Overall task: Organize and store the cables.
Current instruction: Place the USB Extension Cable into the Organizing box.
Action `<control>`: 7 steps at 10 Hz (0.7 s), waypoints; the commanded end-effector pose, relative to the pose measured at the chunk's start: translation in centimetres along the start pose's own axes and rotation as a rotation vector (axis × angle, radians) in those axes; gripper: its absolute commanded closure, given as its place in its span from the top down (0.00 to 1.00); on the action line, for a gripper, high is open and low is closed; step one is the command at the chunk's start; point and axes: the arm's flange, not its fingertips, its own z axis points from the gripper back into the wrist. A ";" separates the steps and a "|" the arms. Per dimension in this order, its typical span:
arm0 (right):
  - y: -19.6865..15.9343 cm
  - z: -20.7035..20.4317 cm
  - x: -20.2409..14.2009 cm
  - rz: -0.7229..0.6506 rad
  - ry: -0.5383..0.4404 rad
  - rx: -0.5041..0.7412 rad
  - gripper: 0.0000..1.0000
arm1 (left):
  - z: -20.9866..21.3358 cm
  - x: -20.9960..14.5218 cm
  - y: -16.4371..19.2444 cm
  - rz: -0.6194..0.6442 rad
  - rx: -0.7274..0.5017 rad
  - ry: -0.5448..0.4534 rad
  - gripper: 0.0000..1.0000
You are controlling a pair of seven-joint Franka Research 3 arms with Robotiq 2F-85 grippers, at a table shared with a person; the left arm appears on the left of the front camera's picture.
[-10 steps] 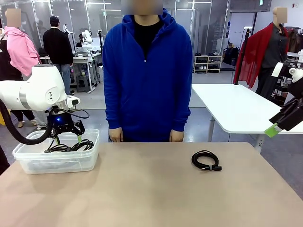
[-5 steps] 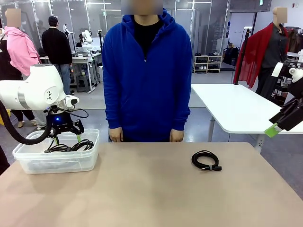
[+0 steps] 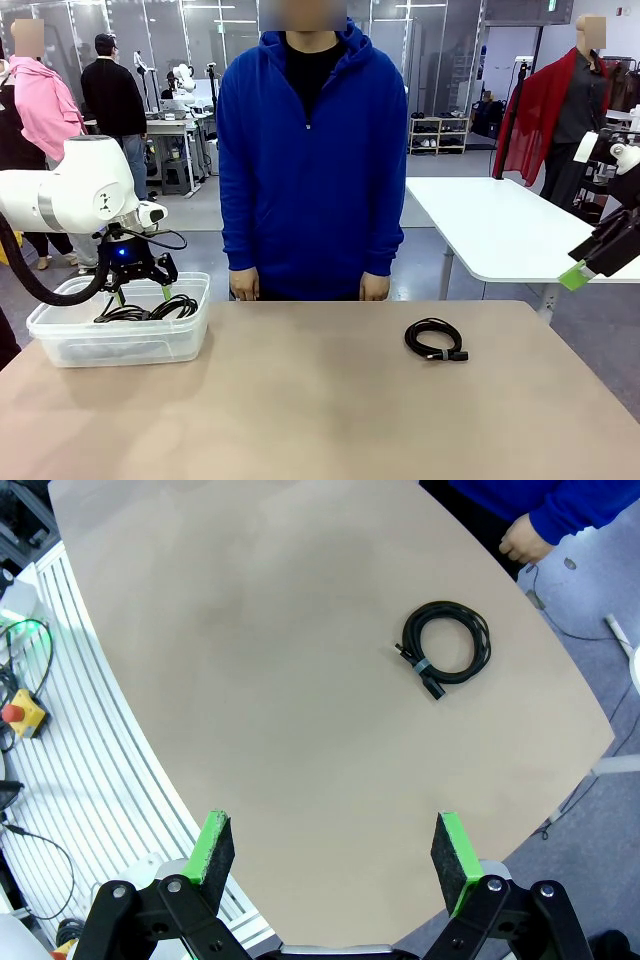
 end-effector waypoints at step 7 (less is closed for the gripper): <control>0.1 0.0 0.0 0.008 -0.011 0.011 1.00 | 7.9 -4.9 0.8 -0.396 0.074 -0.082 1.00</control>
